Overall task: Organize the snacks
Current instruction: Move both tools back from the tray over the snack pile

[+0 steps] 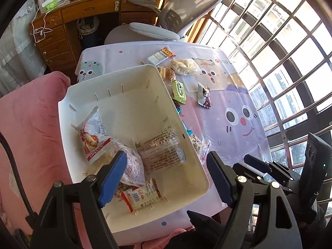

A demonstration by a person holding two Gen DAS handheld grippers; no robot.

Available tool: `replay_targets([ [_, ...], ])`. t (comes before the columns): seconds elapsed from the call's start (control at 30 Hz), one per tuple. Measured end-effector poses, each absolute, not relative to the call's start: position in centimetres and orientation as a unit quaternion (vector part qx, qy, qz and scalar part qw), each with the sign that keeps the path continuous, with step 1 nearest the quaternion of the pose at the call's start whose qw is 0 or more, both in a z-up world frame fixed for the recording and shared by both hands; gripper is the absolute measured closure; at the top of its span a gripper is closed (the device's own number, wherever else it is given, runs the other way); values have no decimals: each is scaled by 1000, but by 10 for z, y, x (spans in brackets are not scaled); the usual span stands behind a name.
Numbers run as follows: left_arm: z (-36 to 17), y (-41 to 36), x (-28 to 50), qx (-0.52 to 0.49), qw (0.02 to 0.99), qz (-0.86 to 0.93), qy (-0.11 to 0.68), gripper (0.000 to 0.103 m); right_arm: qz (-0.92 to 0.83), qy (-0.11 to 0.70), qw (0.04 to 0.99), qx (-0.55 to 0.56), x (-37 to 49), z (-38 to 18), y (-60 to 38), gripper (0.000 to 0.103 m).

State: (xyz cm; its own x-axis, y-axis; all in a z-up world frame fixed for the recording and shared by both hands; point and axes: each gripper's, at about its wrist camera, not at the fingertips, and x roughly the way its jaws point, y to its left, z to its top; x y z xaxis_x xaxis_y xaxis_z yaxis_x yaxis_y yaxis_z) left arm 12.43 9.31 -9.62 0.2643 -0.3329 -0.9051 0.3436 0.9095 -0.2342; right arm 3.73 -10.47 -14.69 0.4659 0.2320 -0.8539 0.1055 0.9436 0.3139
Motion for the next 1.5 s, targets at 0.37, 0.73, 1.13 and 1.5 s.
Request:
replay_targets([
  [0.37, -89, 37, 172, 30, 780, -229, 581, 25, 79, 486, 868, 69, 46, -175, -118, 57],
  [0.73, -117, -30, 234, 48, 741, -217, 634, 25, 151, 482, 862, -29, 62, -220, -117, 57],
  [1.13, -183, -99, 287, 120, 685, -170, 699, 25, 235, 475, 846, -64, 92, -258, -116, 57],
  [1.5, -244, -153, 312, 190, 655, -132, 720, 25, 272, 486, 830, -21, 113, -282, -120, 57],
])
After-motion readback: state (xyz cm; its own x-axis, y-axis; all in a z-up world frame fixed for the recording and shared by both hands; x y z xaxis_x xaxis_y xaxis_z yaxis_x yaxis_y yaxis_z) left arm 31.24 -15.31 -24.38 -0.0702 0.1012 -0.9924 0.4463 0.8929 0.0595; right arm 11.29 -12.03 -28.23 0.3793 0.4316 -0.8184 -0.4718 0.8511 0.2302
